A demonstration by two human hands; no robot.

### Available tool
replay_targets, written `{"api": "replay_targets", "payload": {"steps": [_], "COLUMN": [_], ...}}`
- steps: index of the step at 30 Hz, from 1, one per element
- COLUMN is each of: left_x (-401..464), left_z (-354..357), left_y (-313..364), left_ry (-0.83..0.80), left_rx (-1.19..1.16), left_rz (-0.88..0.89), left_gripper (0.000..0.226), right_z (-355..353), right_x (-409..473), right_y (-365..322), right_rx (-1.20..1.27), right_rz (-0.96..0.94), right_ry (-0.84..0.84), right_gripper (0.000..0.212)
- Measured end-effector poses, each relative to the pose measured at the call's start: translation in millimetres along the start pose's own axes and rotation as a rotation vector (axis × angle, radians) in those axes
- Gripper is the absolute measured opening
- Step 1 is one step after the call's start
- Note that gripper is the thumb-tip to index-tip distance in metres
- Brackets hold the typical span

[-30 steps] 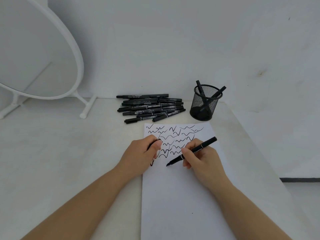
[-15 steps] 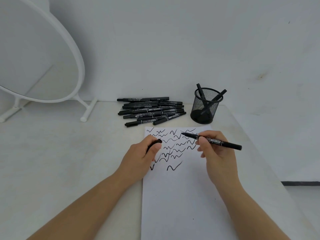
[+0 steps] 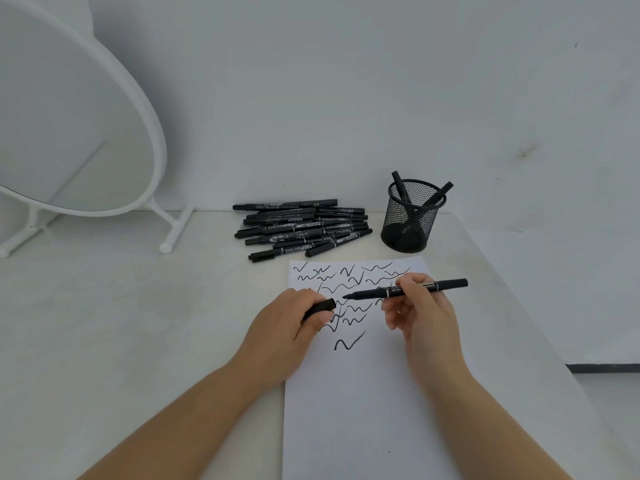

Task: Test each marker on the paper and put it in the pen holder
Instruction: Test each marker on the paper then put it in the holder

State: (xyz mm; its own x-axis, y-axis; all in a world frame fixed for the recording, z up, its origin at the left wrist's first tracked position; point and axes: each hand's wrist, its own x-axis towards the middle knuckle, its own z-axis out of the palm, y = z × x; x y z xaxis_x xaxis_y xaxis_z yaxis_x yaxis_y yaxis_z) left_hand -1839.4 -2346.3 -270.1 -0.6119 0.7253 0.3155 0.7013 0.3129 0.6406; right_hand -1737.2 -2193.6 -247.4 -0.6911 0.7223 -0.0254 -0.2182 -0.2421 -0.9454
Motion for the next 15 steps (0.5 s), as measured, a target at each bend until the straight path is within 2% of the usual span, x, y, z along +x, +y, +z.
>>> {"api": "replay_targets", "payload": {"steps": [10,15], "left_x": [-1.6,-3.2], "left_z": [1.7,1.3], "left_y": [1.9,5.7], "left_ry": [-0.040,-0.070], "left_rx": [0.022,0.003], "left_rz": [0.016,0.008], "left_gripper": [0.009,0.029], "right_z": [4.8,8.6], "right_x": [-6.9,-12.7], "right_y": [1.1,2.4], "right_rx": [-0.217,-0.306], "right_rz": [-0.065,-0.078], "right_ry": [-0.122,-0.260], "right_gripper": [0.020,0.014]}}
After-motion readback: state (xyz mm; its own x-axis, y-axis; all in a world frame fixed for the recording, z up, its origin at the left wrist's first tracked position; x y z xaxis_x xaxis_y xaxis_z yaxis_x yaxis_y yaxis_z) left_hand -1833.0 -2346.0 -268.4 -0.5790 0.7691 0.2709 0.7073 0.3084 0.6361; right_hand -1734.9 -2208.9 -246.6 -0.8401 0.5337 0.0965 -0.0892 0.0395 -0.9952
